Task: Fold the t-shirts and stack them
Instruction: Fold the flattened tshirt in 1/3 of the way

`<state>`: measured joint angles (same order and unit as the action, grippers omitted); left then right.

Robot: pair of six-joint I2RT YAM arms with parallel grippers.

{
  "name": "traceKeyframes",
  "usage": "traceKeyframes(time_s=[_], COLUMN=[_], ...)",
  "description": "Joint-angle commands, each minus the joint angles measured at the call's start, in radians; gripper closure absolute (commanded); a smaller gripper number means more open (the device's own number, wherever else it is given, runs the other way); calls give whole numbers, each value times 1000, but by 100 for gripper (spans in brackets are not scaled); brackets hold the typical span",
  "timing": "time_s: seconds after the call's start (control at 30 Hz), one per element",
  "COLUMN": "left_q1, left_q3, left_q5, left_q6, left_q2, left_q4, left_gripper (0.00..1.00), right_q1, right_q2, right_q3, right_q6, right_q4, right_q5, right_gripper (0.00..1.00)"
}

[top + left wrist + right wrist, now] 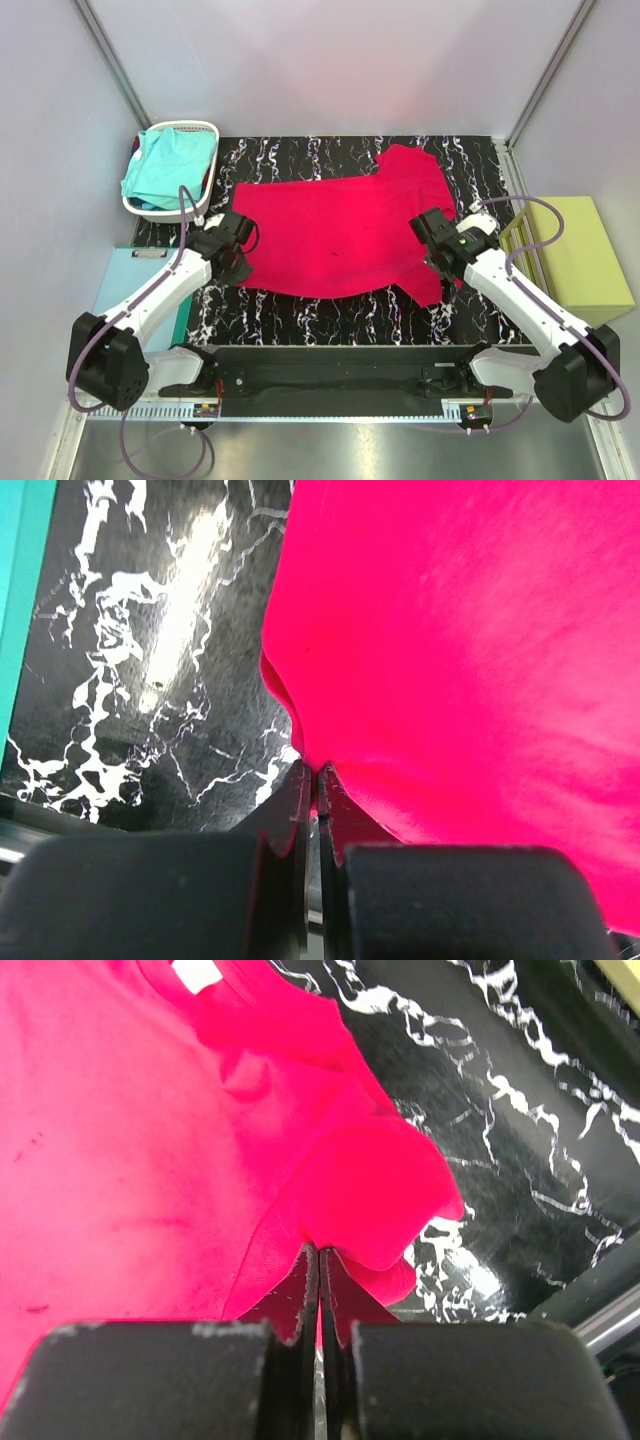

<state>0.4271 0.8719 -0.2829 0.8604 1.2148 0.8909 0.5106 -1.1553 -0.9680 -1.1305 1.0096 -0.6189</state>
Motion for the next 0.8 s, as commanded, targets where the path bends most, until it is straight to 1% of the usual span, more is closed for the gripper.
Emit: traceKeyframes(time_s=[0.0, 0.17, 0.37, 0.53, 0.77], left_q1=[-19, -68, -125, -128, -128], left_q3=[61, 94, 137, 179, 211], left_q5=[-47, -67, -68, -62, -59], left_q6=[-14, -34, -47, -41, -38], left_q2=[31, 55, 126, 183, 249], left_q4=[16, 17, 13, 5, -4], left_gripper=[100, 100, 100, 100, 100], right_q1=[2, -21, -133, -179, -192], right_q2=[-58, -116, -194, -271, -342], right_q3=[-84, -136, -207, -268, -298], right_q6=[86, 141, 253, 299, 322], right_q4=[-19, -51, -138, -173, -212], right_q5=[-87, -100, -50, -38, -19], right_gripper=[100, 100, 100, 100, 100])
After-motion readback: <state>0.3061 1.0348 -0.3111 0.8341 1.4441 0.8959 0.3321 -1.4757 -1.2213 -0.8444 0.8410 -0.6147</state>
